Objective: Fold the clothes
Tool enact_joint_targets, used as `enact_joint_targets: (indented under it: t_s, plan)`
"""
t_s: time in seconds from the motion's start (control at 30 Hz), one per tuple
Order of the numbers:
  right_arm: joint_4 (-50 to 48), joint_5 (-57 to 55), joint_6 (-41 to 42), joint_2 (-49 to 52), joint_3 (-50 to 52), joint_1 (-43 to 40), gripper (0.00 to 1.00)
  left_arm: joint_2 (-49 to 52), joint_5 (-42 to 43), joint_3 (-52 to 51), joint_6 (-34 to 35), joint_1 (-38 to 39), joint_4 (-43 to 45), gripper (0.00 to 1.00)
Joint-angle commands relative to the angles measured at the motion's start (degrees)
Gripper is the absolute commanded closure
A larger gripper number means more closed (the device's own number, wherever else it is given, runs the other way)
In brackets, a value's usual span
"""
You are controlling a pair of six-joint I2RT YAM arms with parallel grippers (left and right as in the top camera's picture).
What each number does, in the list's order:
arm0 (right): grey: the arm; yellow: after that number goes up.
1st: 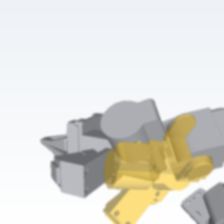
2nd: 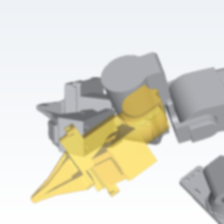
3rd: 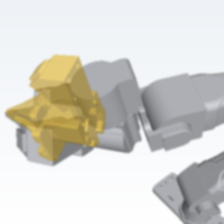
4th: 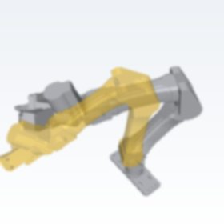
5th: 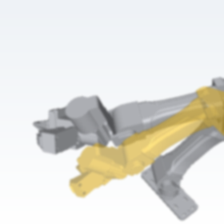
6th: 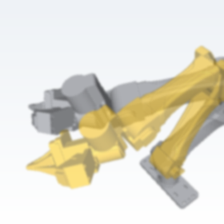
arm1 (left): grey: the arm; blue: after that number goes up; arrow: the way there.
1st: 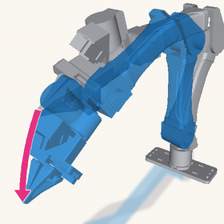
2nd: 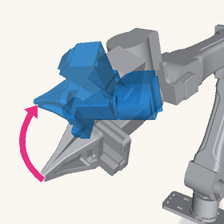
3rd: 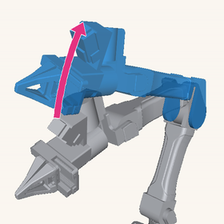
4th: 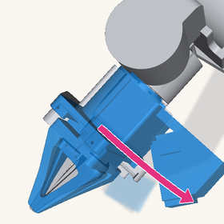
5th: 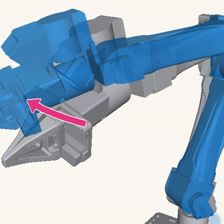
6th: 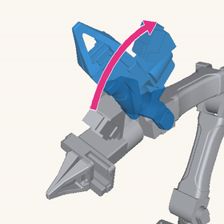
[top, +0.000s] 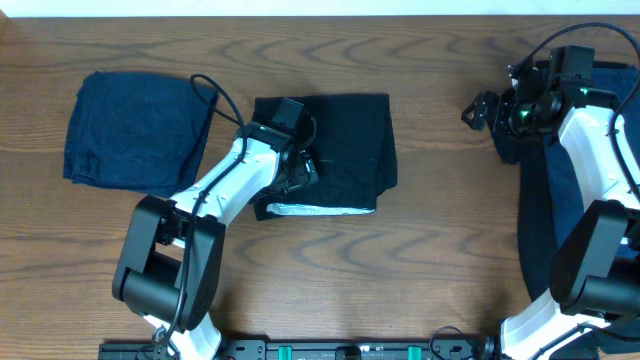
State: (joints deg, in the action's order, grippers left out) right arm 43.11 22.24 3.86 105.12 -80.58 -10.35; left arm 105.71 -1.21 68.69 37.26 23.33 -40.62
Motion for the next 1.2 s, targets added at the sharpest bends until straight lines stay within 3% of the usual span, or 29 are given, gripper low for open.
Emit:
enact_joint_targets:
  t_s: [0.0,0.73,0.97,1.07,1.17]
  plan:
    - [0.13,0.02,-0.11,0.0,-0.52,-0.09,0.01,1.92,0.79,-1.01,-0.81,-0.28,-0.2,0.02]
    - [0.15,0.02,-0.11,0.0,-0.52,-0.09,0.01,7.28,5.35,-1.03,-2.1,-0.28,1.05,0.01]
    - [0.13,0.02,-0.11,0.0,-0.52,-0.09,0.01,7.3,7.21,-1.03,-3.34,-0.28,1.22,0.17]
    - [0.13,0.02,-0.09,0.0,-0.52,-0.09,0.01,7.3,7.26,-1.03,-4.07,-0.28,1.29,0.32]
    - [0.13,0.02,-0.11,0.0,-0.52,-0.09,0.01,7.3,7.26,-1.03,-4.24,-0.28,1.27,0.33]
